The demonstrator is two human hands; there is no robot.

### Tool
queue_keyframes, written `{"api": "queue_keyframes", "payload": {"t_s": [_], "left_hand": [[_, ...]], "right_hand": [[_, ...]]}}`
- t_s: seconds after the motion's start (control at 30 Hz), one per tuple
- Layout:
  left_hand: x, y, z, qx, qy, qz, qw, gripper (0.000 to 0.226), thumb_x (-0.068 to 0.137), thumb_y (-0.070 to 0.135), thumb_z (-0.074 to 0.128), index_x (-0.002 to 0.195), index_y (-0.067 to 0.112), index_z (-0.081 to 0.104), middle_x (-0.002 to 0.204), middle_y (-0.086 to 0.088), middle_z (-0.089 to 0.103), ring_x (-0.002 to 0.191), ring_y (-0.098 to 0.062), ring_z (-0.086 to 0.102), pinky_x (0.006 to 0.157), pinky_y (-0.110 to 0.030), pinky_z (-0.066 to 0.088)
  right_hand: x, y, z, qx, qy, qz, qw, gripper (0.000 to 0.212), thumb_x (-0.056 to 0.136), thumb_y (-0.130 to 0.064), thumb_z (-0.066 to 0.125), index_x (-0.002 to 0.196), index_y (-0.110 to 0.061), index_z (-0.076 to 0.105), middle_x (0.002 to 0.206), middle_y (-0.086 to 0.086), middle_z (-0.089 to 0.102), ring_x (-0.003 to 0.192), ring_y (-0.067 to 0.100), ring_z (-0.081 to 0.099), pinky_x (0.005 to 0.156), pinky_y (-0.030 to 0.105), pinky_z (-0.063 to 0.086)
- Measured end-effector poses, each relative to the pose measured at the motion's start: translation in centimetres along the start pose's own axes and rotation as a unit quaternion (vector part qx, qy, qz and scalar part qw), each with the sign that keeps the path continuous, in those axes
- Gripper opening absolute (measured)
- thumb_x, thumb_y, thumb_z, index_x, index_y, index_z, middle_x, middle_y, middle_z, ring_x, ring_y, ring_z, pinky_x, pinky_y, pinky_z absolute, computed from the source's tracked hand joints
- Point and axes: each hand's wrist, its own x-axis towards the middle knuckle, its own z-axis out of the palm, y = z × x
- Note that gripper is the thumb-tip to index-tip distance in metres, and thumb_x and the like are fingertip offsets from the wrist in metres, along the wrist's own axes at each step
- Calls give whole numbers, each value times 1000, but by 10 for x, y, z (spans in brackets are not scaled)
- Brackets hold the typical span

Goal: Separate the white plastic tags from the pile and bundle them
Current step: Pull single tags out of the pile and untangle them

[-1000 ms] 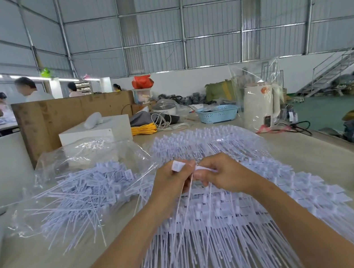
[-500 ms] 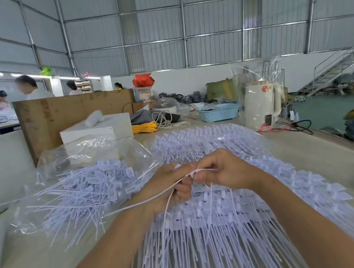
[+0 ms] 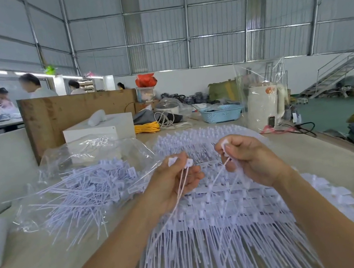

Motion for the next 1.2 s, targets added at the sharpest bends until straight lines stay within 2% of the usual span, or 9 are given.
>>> {"api": "queue_keyframes", "payload": {"t_s": [0.2, 0.37, 0.53, 0.67, 0.7, 0.8, 0.93, 1.07, 1.2], "left_hand": [[-1, 2, 8, 10, -7, -3, 1000, 20, 99, 19, 43, 92, 8, 58, 66, -9, 68, 40, -10, 49, 38, -15, 37], [-3, 7, 11, -30, 25, -31, 999, 17, 93, -4, 39, 86, -4, 55, 62, -14, 65, 38, -10, 46, 34, -15, 31], [-8, 66, -12, -98, 24, 76, 992, 20, 92, -9, 33, 94, -8, 53, 72, -13, 69, 46, -7, 53, 39, -13, 37], [-12, 111, -74, 136, 101, 25, 985, 18, 93, -9, 42, 83, -6, 56, 75, -17, 62, 45, -7, 50, 39, -12, 38], [-10, 114, -90, 266, 137, -3, 954, 18, 92, -8, 47, 76, -5, 55, 72, -17, 58, 43, -7, 49, 38, -13, 38], [7, 107, -131, 602, 206, -68, 768, 24, 88, -4, 58, 64, 0, 53, 63, -13, 57, 35, -5, 50, 38, -13, 39], [41, 90, -155, 777, 205, -25, 594, 20, 88, 0, 51, 105, -7, 60, 104, -16, 59, 100, -28, 60, 74, -24, 47], [53, 65, -165, 883, 210, 5, 420, 46, 89, 6, 50, 133, 2, 37, 126, -17, 45, 115, -29, 46, 92, -33, 43], [50, 52, -154, 899, 227, -59, 370, 65, 95, 19, 39, 147, -4, 8, 144, -17, 35, 130, -30, 35, 105, -43, 31]], "right_hand": [[2, 5, 19, -107, -78, 3, 991, 20, 90, -25, 53, 89, -12, 68, 81, -2, 65, 60, 18, 52, 61, 24, 47], [4, 19, 15, -145, 17, 18, 989, 24, 84, -34, 56, 86, -16, 72, 70, -1, 59, 52, 19, 49, 51, 25, 44], [3, 40, 8, -133, 17, 40, 990, 31, 83, -39, 55, 88, -14, 74, 69, 2, 58, 50, 15, 46, 48, 24, 41], [6, 45, 5, -130, 6, 40, 991, 31, 84, -40, 56, 90, -16, 73, 71, 5, 56, 51, 16, 45, 49, 23, 41], [6, 46, 6, -132, 3, 42, 990, 30, 83, -40, 56, 89, -16, 74, 70, 5, 56, 51, 17, 45, 49, 23, 41], [7, 45, 10, -149, -3, 40, 988, 28, 83, -39, 56, 86, -17, 74, 70, 6, 56, 48, 16, 44, 48, 21, 41], [6, 41, 12, -158, -7, 46, 986, 28, 84, -37, 54, 85, -17, 74, 69, 6, 57, 46, 15, 44, 49, 21, 42], [6, 38, 14, -160, 0, 50, 986, 27, 84, -35, 55, 80, -16, 73, 71, 12, 58, 46, 15, 45, 49, 22, 42], [4, 37, 15, -164, 0, 57, 985, 30, 82, -38, 57, 72, -11, 65, 64, 8, 56, 46, 15, 44, 53, 22, 43]]}}
